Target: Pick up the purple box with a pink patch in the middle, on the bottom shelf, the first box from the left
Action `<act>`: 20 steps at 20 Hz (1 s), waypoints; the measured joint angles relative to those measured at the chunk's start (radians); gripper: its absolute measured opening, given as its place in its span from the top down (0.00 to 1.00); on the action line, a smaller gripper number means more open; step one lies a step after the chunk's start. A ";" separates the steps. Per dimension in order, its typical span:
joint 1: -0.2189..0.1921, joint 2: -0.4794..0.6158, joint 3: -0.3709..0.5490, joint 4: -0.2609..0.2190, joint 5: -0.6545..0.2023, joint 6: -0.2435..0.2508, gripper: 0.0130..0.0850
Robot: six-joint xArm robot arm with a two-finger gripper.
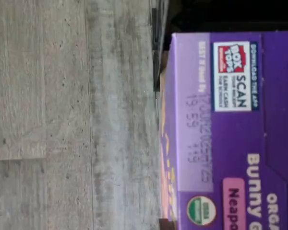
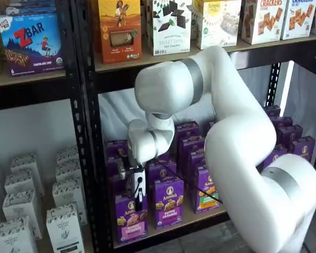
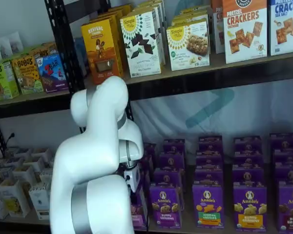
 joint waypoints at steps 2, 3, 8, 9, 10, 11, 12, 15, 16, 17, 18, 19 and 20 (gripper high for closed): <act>0.000 -0.012 0.016 0.002 -0.003 -0.002 0.67; -0.001 -0.019 0.026 0.002 -0.005 -0.003 0.67; 0.001 -0.062 0.089 0.004 -0.028 -0.004 0.67; 0.002 -0.076 0.109 0.009 -0.038 -0.007 0.67; 0.003 -0.089 0.128 0.013 -0.048 -0.011 0.72; 0.003 -0.098 0.142 0.015 -0.054 -0.013 0.72; 0.003 -0.109 0.157 0.020 -0.061 -0.018 0.78; 0.003 -0.135 0.190 0.019 -0.067 -0.018 0.78; 0.003 -0.145 0.199 0.018 -0.062 -0.016 0.78; 0.003 -0.155 0.210 0.018 -0.059 -0.016 0.78; 0.004 -0.166 0.224 0.019 -0.059 -0.016 0.78; 0.005 -0.177 0.237 0.019 -0.060 -0.015 0.78; 0.007 -0.193 0.258 0.019 -0.066 -0.014 0.78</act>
